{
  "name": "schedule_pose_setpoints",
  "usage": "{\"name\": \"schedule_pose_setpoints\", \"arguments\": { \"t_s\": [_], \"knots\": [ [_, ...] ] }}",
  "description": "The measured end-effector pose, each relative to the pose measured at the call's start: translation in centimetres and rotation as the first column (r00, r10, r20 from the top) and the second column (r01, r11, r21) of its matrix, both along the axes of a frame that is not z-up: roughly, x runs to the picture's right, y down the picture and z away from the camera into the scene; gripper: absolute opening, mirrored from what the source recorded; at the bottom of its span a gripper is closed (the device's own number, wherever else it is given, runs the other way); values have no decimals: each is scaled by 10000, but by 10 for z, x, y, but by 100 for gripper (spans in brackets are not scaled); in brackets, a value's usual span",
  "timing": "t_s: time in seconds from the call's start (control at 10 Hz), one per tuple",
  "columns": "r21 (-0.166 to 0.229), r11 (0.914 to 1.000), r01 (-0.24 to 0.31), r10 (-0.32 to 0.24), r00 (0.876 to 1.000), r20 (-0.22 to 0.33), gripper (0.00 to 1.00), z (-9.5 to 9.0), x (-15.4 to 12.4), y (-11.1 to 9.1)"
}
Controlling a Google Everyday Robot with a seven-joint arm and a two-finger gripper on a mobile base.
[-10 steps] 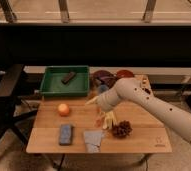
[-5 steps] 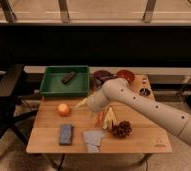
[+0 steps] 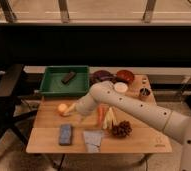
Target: Place sponge in tray
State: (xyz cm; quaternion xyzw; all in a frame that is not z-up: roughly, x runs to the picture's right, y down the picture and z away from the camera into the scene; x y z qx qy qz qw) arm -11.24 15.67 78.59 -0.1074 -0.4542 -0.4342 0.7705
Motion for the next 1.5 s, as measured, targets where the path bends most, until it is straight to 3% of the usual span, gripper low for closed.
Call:
{"name": "schedule_pose_setpoints", "arguments": {
  "t_s": [0.5, 1.0, 1.5],
  "knots": [
    [-372, 9960, 810, -806, 9967, 119, 65, 4, -4, 27],
    [-117, 9850, 1719, -1710, 9836, 571, 65, 2, -15, 45],
    [-370, 9763, 2133, -2096, 9740, 854, 65, 8, -28, 65]
  ]
}}
